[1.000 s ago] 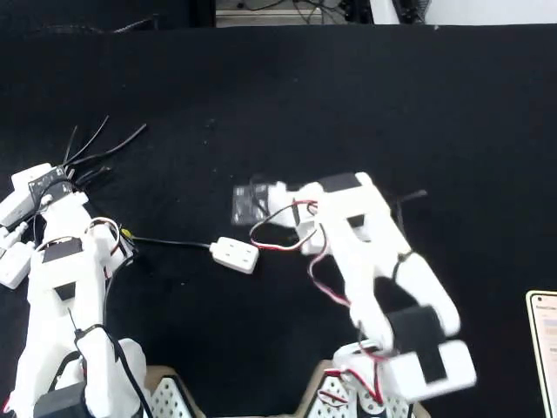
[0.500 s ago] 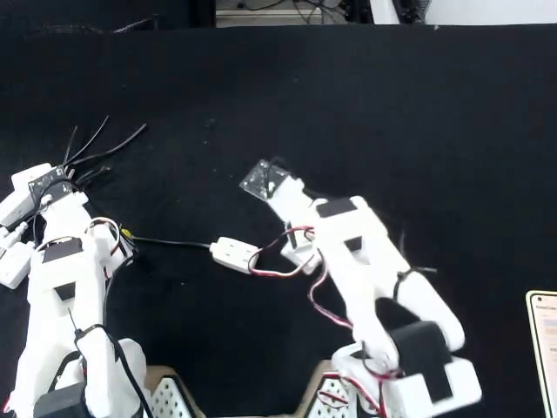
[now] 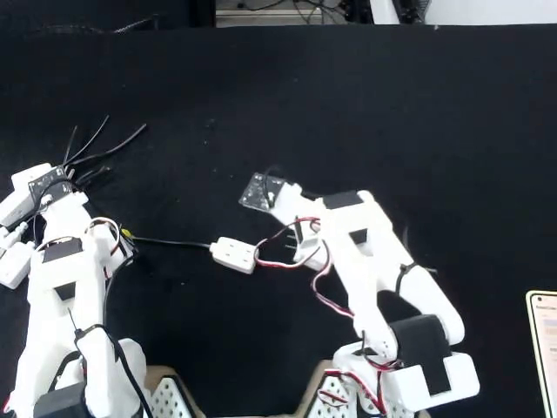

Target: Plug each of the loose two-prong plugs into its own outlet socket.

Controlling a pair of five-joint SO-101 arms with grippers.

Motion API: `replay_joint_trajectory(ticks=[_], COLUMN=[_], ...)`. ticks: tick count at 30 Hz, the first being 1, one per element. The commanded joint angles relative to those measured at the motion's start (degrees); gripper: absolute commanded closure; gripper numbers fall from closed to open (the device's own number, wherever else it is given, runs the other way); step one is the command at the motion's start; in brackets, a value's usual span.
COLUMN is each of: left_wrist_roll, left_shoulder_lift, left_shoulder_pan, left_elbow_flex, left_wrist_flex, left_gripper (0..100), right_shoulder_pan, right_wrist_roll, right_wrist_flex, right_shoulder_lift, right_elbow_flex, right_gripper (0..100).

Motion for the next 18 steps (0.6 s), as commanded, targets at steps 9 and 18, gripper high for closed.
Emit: replay_joint_trajectory(ticks=[9, 18], left_wrist_roll=[0.5, 0.5], left_shoulder_lift=[-1.1, -1.1], left_shoulder_pan=[-0.5, -0.5], left_elbow_flex=[-1.0, -0.9], left_wrist_flex=[-0.5, -0.5], left_gripper=[80, 80], right_shoulder_pan=[2.1, 3.3], right_wrist_roll=[3.4, 0.2], right_wrist_flex=[-9.2, 9.1], right_shoulder_lift=[-0.2, -17.4], right_elbow_flex=[5.2, -0.3], right_gripper=[98.8, 98.8])
